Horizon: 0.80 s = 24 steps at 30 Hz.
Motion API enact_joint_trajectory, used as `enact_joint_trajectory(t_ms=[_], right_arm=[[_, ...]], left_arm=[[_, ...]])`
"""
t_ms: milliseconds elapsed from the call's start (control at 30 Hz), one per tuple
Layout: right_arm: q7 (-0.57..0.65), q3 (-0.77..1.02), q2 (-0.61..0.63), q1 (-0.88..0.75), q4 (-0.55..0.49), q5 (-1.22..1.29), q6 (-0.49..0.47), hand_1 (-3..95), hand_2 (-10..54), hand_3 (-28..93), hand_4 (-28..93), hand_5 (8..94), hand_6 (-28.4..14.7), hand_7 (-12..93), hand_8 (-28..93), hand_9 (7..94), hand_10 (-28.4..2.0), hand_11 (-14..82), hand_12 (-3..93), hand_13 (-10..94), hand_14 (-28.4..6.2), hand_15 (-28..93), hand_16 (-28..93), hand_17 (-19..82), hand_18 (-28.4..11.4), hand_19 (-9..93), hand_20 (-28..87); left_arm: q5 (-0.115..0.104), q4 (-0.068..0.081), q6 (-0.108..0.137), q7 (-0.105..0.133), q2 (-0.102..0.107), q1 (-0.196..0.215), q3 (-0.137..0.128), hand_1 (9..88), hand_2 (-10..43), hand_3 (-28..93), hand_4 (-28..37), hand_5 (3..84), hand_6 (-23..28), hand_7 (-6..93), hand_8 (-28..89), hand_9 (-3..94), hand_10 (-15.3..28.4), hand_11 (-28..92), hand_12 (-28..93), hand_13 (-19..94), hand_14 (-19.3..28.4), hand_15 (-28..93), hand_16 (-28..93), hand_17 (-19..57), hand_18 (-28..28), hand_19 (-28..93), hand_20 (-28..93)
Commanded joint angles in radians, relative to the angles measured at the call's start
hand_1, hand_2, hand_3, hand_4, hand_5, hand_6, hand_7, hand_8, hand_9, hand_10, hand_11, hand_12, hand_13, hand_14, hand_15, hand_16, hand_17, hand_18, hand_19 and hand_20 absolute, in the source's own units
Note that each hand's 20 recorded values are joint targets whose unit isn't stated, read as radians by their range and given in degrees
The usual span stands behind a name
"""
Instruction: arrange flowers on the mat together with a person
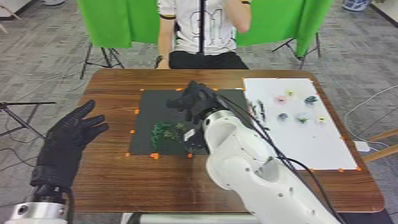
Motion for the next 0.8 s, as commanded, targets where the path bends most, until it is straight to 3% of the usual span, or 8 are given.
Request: enact_joint_trajectory(t_ms=[33,167,300,433,533,633,733,800], right_arm=[[-0.05,0.139,0.035,-0.092,-0.086,0.202,0.056,30.0,2.9,61,-22,77.2,-3.9,14,-11,85.0,-16.0,27.6,19.0,80,-11.2,62,17,38,-22.3,92,-14],[-0.151,0.332,0.046,-0.228,-0.134,0.502,0.076,26.2,6.7,61,-22,67.4,-6.3,12,-10,72.9,-19.2,24.0,16.5,70,-16.2,63,14,30,-23.9,87,-16],[-0.252,0.524,0.058,-0.364,-0.163,0.816,0.094,23.4,8.3,65,-23,56.3,-6.4,12,-11,58.9,-21.3,20.0,14.6,56,-20.3,62,8,20,-26.2,77,-6],[-0.357,0.662,0.079,-0.488,-0.182,0.995,0.11,21.4,8.7,67,-24,50.5,-5.6,11,-10,51.3,-21.9,17.6,14.3,46,-21.7,59,6,13,-25.7,68,1],[-0.414,0.735,0.087,-0.569,-0.193,1.078,0.116,20.5,8.6,68,-24,47.5,-5.3,11,-10,48.3,-21.8,16.2,14.3,42,-22.1,56,6,11,-25.1,65,2],[-0.505,0.791,0.094,-0.646,-0.183,1.197,0.091,19.4,8.6,69,-25,45.4,-4.7,10,-10,45.7,-21.3,15.0,14.9,39,-22.1,53,7,10,-25.1,61,6],[-0.632,0.795,0.122,-0.708,-0.171,1.271,0.131,18.8,8.5,69,-25,43.9,-4.3,10,-9,43.8,-20.5,13.7,14.8,36,-22.1,51,7,9,-24.7,60,7],[-0.674,0.802,0.127,-0.741,-0.174,1.299,0.146,18.5,8.4,70,-26,43.7,-3.8,11,-9,43.5,-20.0,13.7,15.1,35,-21.7,50,8,9,-24.2,59,9]], left_arm=[[-0.013,0.016,0.006,0.006,-0.032,0.004,0.005,21.6,5.2,78,-28.3,33.7,6.6,15.2,-11,34.0,19.6,26,9,23,26.5,51,-10,-10.4,21.4,48,9],[0.005,0.023,-0.025,0.019,-0.067,0.053,-0.032,18.9,4.8,77,-28.3,33.4,5.5,14.7,-11,32.5,18.7,24,9,22,26.5,50,-10,-11.5,22.1,46,9],[-0.011,0.027,-0.02,0.057,-0.079,0.096,-0.056,16.6,3.8,76,-28.3,32.9,3.7,13.7,-11,30.3,17.4,22,10,21,26.3,49,-10,-12.8,22.6,45,9],[-0.019,0.026,-0.012,0.084,-0.093,0.132,-0.073,15.3,3.2,76,-28.3,32.0,3.3,13.4,-10,30.0,17.3,22,11,21,26.0,48,-8,-13.4,22.5,44,10],[-0.025,0.031,-0.035,0.098,-0.112,0.142,-0.088,14.1,3.2,76,-28.3,31.7,3.0,13.0,-10,31.0,17.3,21,11,21,25.8,48,-8,-14.2,21.6,42,10],[-0.014,0.039,-0.078,0.138,-0.114,0.156,-0.102,13.0,1.9,75,-28.3,30.8,2.2,12.9,-10,32.2,16.9,20,11,21,25.8,47,-8,-15.1,21.3,41,11],[0.022,0.037,-0.121,0.138,-0.112,0.15,-0.111,13.0,-1.8,75,-28.3,29.5,1.3,12.9,-10,32.3,16.5,20,11,21,25.4,46,-7,-15.5,21.2,39,11],[0.019,0.032,-0.114,0.143,-0.094,0.141,-0.096,13.0,-2.9,75,-28.3,28.7,0.9,13.0,-10,32.1,16.3,19,11,21,25.3,46,-7,-15.2,21.4,39,12]])
